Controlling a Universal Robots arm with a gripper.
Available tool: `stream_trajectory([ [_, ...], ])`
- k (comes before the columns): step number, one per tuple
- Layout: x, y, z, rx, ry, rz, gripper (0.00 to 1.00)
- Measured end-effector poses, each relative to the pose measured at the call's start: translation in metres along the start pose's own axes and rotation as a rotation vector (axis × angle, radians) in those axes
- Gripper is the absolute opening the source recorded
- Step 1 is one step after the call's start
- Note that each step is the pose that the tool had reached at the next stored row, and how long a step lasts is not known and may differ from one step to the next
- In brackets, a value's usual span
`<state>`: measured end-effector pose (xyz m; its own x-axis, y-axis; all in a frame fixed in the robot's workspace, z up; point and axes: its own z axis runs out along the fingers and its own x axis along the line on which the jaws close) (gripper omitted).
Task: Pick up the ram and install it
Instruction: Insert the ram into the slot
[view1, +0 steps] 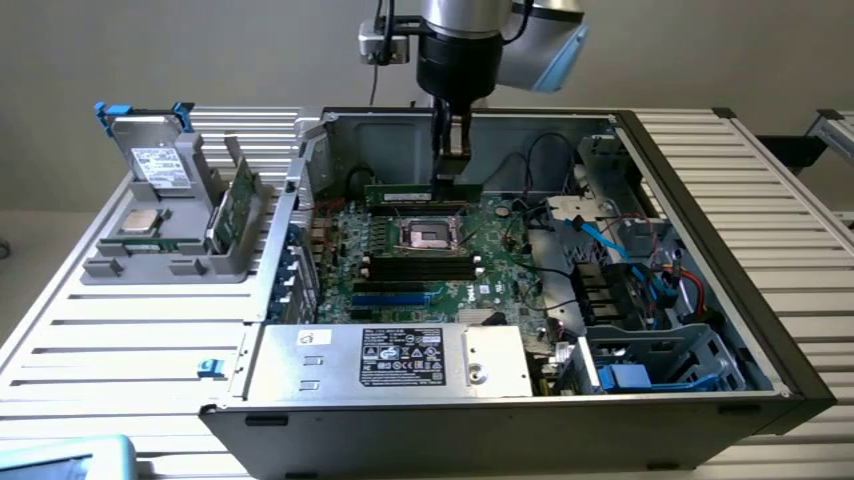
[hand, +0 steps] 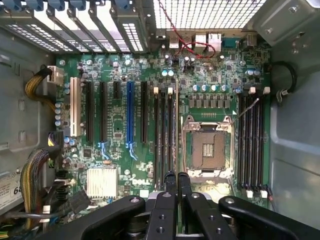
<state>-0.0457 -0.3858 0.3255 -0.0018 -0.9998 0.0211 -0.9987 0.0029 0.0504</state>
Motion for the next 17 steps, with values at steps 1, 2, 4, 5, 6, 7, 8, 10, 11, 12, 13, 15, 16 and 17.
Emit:
stream_trajectory([
  [1,0.000,-0.0001,0.0018,0.0000,0.0000,0.000,0.13],
  [2,0.000,-0.0001,0.0034,0.0000,0.0000,0.000,0.13],
  [4,0.000,-0.0001,0.0051,0.0000,0.0004,0.000,0.13],
  [5,0.000,-0.0001,0.0056,0.0000,0.0008,0.000,0.13],
  [6,0.000,-0.0002,0.0063,0.0000,0.0018,0.000,0.13],
  [7,0.000,-0.0003,0.0075,0.0000,0.0036,0.000,0.13],
  [8,0.000,-0.0003,0.0086,0.0000,0.0061,0.000,0.13],
  [10,0.000,-0.0004,0.0109,0.0001,0.0119,0.001,0.13],
  [11,0.000,-0.0005,0.0122,0.0000,0.0145,0.001,0.13],
  [12,0.000,-0.0006,0.0137,0.0001,0.0169,0.001,0.13],
  [13,0.000,-0.0006,0.0151,0.0000,0.0192,0.001,0.13],
  [15,0.000,-0.0008,0.0186,0.0000,0.0207,0.001,0.13],
  [16,0.000,-0.0009,0.0205,0.0000,0.0207,0.001,0.13],
  [17,0.001,-0.0009,0.0223,0.0000,0.0207,0.001,0.13],
])
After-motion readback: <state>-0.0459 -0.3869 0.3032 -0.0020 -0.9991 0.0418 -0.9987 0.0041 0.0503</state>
